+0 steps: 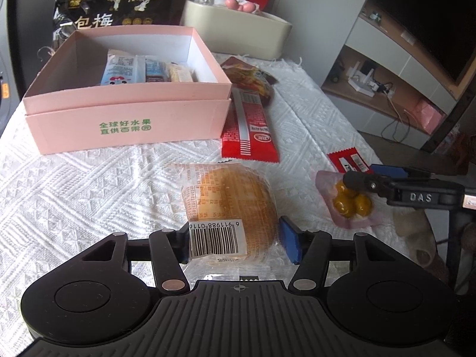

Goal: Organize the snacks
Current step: 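Grasp the wrapped bun with the left gripper while the right gripper grasps the small red packet, then lift the bun and red packet into the pink box and open both grippers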

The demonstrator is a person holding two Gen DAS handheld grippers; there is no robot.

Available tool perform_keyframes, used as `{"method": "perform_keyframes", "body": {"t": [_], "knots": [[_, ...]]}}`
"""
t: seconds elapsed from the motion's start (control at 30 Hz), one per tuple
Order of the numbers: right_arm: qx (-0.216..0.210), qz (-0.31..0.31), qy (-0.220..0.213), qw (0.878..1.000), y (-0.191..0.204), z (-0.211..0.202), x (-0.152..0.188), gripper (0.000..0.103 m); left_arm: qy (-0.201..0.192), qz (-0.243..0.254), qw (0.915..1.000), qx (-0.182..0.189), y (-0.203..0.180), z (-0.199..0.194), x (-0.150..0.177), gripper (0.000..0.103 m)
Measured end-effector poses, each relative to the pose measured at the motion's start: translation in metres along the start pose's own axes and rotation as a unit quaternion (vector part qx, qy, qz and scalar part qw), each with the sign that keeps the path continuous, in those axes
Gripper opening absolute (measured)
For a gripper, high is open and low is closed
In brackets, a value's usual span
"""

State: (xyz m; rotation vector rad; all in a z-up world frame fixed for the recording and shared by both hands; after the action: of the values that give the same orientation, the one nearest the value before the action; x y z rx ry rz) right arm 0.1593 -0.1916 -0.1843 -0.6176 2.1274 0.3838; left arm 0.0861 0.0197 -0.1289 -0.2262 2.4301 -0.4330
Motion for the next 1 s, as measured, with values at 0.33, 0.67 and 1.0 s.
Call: {"method": "perform_keyframes", "body": {"t": [0.33, 0.67, 1.0], "knots": [[0.121, -0.023, -0.03, 0.992, -0.024, -0.011, -0.002, 0.085, 0.003, 0.003, 0.9999, 0.011, -0.001, -0.002, 0.005, 0.062], [0.071, -0.045, -0.013, 0.996, 0.011, -0.007, 0.018, 0.079, -0.002, -0.019, 0.9997, 0.012, 0.01, -0.003, 0.006, 0.062], [0.101, -0.005, 0.001, 0.995, -0.002, 0.003, 0.004, 0.079, -0.002, -0.02, 0.9997, 0.012, 0.01, -0.005, 0.008, 0.062]]}}
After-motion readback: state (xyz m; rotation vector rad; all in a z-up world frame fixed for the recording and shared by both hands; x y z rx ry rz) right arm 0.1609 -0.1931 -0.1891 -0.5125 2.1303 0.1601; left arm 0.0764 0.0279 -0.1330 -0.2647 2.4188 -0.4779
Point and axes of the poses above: each gripper's, at about its wrist camera, not at the fingertips, and z roughly the way its jaws point, y to its left, x to its underside, the point moved 9 cm from there along z, roughly the way its jaws point, and after that the axes turned 10 degrees about -z, right-handed, at the moved point
